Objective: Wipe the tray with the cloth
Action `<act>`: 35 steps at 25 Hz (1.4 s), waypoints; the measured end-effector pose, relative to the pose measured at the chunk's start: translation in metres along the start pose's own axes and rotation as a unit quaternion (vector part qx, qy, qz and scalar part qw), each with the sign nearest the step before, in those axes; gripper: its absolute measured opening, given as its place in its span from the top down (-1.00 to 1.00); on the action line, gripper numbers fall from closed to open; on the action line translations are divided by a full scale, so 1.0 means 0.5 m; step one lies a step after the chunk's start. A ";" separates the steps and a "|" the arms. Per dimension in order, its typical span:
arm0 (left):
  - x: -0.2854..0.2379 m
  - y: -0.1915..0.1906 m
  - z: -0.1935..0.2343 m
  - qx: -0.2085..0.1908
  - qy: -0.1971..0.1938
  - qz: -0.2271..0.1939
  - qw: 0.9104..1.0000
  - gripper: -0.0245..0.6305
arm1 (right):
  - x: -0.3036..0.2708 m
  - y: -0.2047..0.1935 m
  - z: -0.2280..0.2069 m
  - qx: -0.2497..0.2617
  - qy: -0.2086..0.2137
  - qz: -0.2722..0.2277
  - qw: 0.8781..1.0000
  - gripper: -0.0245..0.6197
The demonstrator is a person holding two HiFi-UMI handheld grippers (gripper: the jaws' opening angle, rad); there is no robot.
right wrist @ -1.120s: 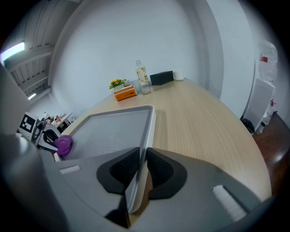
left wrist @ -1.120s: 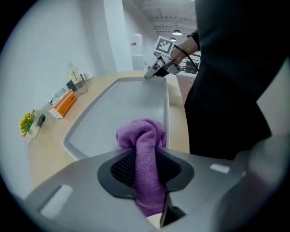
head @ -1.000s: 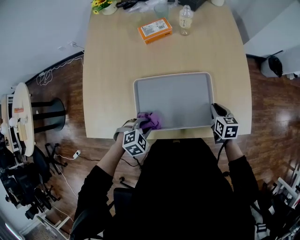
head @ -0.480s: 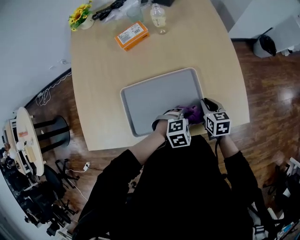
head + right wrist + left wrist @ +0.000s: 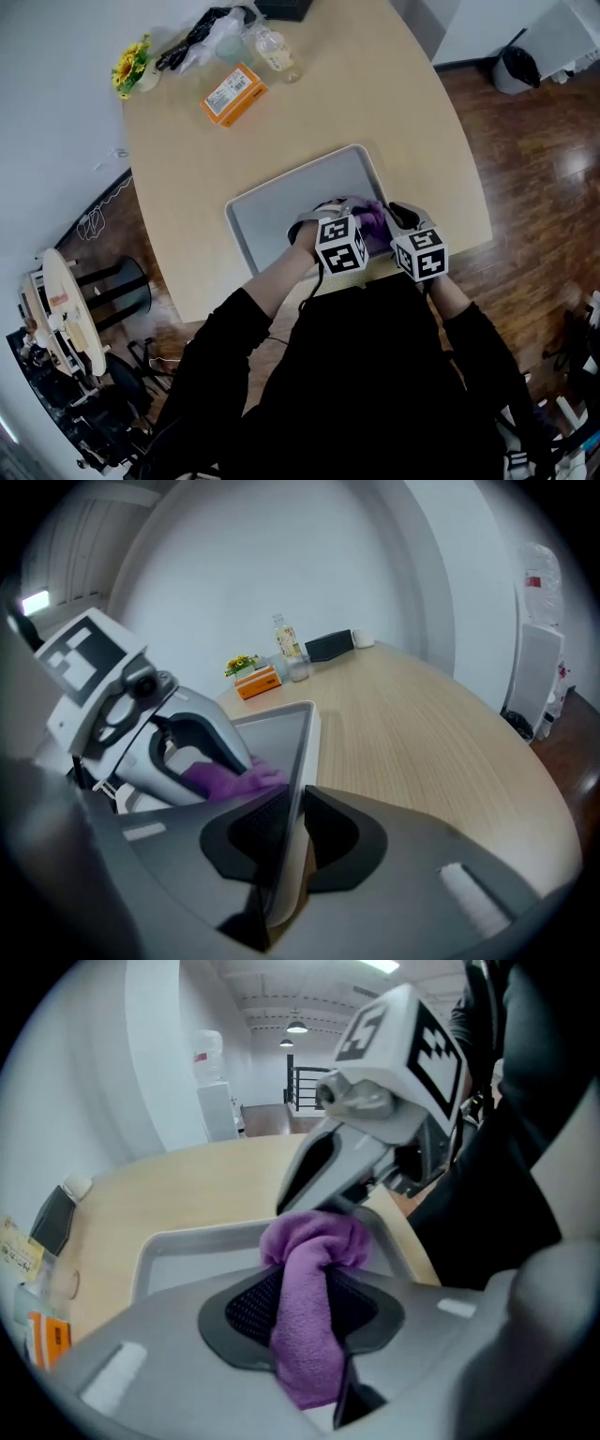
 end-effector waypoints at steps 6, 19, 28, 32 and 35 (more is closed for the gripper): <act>0.029 0.020 0.209 0.049 0.095 -0.012 0.994 0.64 | 0.003 0.001 0.000 0.014 0.008 -0.002 1.000 0.74; 0.037 -0.020 0.064 0.085 0.059 -0.024 0.994 0.67 | 0.006 -0.003 -0.006 0.017 0.009 0.005 1.000 0.74; 0.043 -0.103 -0.127 0.059 0.019 -0.029 0.998 0.67 | 0.004 0.002 -0.006 0.015 0.004 0.007 1.000 0.74; 0.047 -0.115 -0.086 0.061 0.016 -0.039 0.997 0.67 | -0.004 0.004 -0.003 0.014 0.006 0.005 1.000 0.74; 0.062 -0.126 0.007 0.083 0.043 -0.040 0.995 0.67 | -0.004 0.002 -0.003 0.015 0.007 0.004 1.000 0.73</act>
Point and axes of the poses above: the fingertips, and each gripper's own axes: x backward along the fingers, z to its left, y out of its top, the point moved 2 cm from there along x, backward along the fingers, and after that the axes turned 13 degrees about x, right-handed, at the moved point
